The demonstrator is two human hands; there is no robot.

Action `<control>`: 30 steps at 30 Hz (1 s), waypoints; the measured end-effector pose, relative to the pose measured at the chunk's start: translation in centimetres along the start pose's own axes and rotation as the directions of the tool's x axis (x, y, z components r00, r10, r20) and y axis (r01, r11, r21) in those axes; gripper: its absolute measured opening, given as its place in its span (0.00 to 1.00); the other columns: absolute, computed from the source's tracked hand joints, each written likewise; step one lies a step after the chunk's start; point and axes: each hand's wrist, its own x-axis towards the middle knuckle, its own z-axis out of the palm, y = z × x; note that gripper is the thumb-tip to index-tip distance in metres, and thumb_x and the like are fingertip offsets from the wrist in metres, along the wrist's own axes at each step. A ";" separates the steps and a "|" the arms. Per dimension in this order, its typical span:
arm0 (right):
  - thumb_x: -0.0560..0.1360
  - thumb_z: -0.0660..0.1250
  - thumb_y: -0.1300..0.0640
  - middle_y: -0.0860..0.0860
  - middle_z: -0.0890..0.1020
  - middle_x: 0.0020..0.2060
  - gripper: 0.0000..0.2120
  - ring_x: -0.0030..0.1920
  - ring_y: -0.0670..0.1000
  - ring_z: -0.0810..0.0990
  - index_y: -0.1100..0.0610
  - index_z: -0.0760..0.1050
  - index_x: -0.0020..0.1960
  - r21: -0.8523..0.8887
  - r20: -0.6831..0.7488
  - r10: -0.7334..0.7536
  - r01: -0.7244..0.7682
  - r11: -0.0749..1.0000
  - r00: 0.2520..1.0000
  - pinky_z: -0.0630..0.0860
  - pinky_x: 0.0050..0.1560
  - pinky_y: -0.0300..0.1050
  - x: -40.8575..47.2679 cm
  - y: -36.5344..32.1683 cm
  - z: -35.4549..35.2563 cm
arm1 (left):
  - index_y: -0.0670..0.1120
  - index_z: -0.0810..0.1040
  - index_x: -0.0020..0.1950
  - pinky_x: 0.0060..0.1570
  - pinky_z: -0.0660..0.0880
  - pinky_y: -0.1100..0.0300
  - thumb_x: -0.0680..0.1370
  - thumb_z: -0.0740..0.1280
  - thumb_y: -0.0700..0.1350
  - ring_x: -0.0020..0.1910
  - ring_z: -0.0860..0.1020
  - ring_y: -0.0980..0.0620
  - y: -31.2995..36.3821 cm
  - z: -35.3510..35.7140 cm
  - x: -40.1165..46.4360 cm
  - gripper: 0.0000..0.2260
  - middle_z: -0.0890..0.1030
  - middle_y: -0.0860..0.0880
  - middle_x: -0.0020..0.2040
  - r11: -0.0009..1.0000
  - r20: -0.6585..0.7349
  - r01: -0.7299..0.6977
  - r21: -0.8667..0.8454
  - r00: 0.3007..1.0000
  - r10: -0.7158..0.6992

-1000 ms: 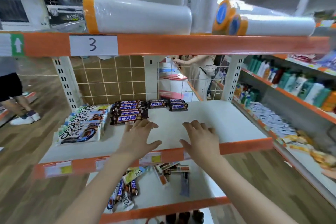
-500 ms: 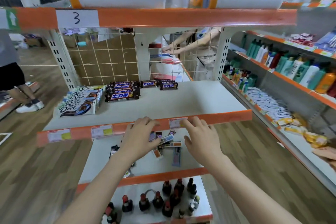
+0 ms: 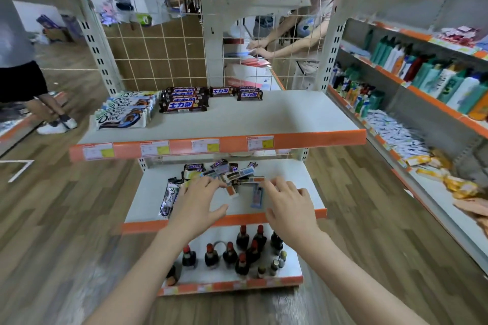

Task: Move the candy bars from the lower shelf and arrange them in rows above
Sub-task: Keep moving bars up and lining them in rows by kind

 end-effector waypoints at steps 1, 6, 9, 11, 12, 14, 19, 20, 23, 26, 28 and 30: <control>0.52 0.78 0.62 0.50 0.79 0.40 0.25 0.35 0.54 0.79 0.53 0.77 0.48 -0.010 -0.003 -0.008 0.008 1.000 1.000 0.64 0.29 0.43 -0.5 -0.3 0.4 | 0.56 0.69 0.64 0.62 0.62 0.52 0.75 0.63 0.56 0.65 0.65 0.54 -0.2 0.3 -0.5 0.18 0.70 0.56 0.60 1.000 0.011 0.009 0.001 1.000 -0.009; 0.54 0.78 0.61 0.49 0.80 0.41 0.24 0.37 0.53 0.79 0.52 0.78 0.49 0.008 0.056 -0.011 0.010 1.000 0.998 0.70 0.30 0.46 -1.8 -1.9 2.1 | 0.56 0.68 0.64 0.62 0.63 0.52 0.76 0.62 0.56 0.64 0.65 0.55 -1.4 1.6 -2.3 0.18 0.69 0.57 0.62 0.999 0.032 0.046 -0.005 0.998 -0.045; 0.54 0.78 0.61 0.49 0.79 0.41 0.25 0.37 0.53 0.79 0.52 0.77 0.49 0.024 0.083 -0.022 0.020 1.000 0.996 0.69 0.29 0.45 -2.1 -2.9 2.9 | 0.56 0.68 0.65 0.62 0.62 0.53 0.76 0.63 0.55 0.63 0.65 0.55 -2.2 2.1 -3.0 0.19 0.69 0.56 0.62 0.997 0.052 0.073 -0.004 0.996 -0.073; 0.54 0.77 0.62 0.50 0.80 0.41 0.24 0.36 0.54 0.79 0.53 0.77 0.48 0.034 0.096 -0.041 0.038 0.999 0.995 0.67 0.29 0.45 -2.0 -3.5 3.4 | 0.55 0.69 0.65 0.60 0.63 0.54 0.75 0.63 0.55 0.63 0.66 0.55 -2.9 2.4 -3.4 0.19 0.70 0.56 0.61 0.996 0.050 0.088 -0.004 0.995 -0.088; 0.55 0.77 0.62 0.51 0.80 0.42 0.23 0.37 0.54 0.79 0.54 0.77 0.49 0.045 0.106 -0.047 0.042 0.998 0.993 0.67 0.30 0.45 -1.9 -3.7 3.6 | 0.55 0.69 0.65 0.59 0.63 0.54 0.75 0.64 0.55 0.63 0.66 0.55 -3.2 2.5 -3.5 0.19 0.70 0.55 0.61 0.996 0.046 0.091 -0.004 0.995 -0.091; 0.57 0.77 0.62 0.51 0.80 0.43 0.22 0.39 0.55 0.79 0.54 0.76 0.50 0.061 0.125 -0.052 0.044 0.997 0.991 0.68 0.32 0.46 -1.7 -4.4 4.1 | 0.55 0.70 0.64 0.58 0.64 0.54 0.75 0.64 0.55 0.63 0.67 0.55 -4.0 2.7 -3.7 0.19 0.71 0.55 0.61 0.995 0.041 0.102 -0.003 0.994 -0.102; 0.64 0.74 0.62 0.52 0.79 0.46 0.19 0.43 0.56 0.79 0.54 0.76 0.53 0.098 0.176 -0.084 0.067 0.993 0.981 0.69 0.36 0.48 -1.4 -5.9 5.3 | 0.55 0.71 0.64 0.56 0.64 0.54 0.74 0.65 0.55 0.64 0.67 0.54 -5.8 3.2 -4.3 0.18 0.72 0.55 0.61 0.991 0.062 0.131 -0.006 0.990 -0.130; 0.63 0.74 0.62 0.52 0.79 0.45 0.19 0.42 0.56 0.79 0.54 0.76 0.52 0.098 0.187 -0.088 0.071 0.993 0.978 0.68 0.36 0.47 -1.3 -6.2 5.7 | 0.55 0.71 0.64 0.56 0.64 0.55 0.74 0.65 0.55 0.64 0.67 0.54 -6.2 3.3 -4.4 0.18 0.72 0.55 0.61 0.991 0.062 0.134 -0.007 0.989 -0.134; 0.63 0.74 0.61 0.52 0.78 0.44 0.19 0.42 0.57 0.78 0.54 0.75 0.53 0.079 0.230 -0.101 0.085 0.993 0.968 0.67 0.36 0.47 -1.2 -6.8 6.7 | 0.54 0.72 0.64 0.55 0.64 0.54 0.74 0.66 0.54 0.65 0.67 0.53 -7.3 3.9 -4.7 0.19 0.72 0.54 0.61 0.989 0.062 0.149 -0.006 0.987 -0.149; 0.69 0.68 0.61 0.53 0.76 0.52 0.20 0.51 0.58 0.77 0.55 0.72 0.61 0.107 0.290 -0.116 0.088 0.990 0.950 0.70 0.43 0.51 -1.1 -7.6 8.0 | 0.53 0.72 0.63 0.54 0.63 0.53 0.73 0.67 0.53 0.64 0.67 0.51 -8.2 4.9 -5.1 0.18 0.73 0.53 0.61 0.983 0.074 0.184 -0.013 0.980 -0.183; 0.67 0.70 0.62 0.54 0.78 0.51 0.20 0.49 0.59 0.78 0.56 0.74 0.59 0.122 0.318 -0.112 0.077 0.990 0.941 0.71 0.42 0.52 -0.9 -8.2 8.7 | 0.52 0.73 0.62 0.54 0.64 0.53 0.73 0.67 0.53 0.63 0.69 0.51 -8.9 5.7 -5.3 0.18 0.74 0.53 0.61 0.983 0.086 0.184 -0.011 0.979 -0.183; 0.66 0.71 0.62 0.54 0.78 0.50 0.19 0.49 0.59 0.78 0.56 0.76 0.57 0.146 0.333 -0.111 0.065 0.987 0.936 0.71 0.41 0.52 -0.7 -8.6 9.6 | 0.52 0.73 0.61 0.54 0.65 0.53 0.73 0.67 0.52 0.62 0.69 0.50 -9.6 6.2 -5.3 0.17 0.74 0.53 0.60 0.980 0.104 0.196 -0.019 0.976 -0.193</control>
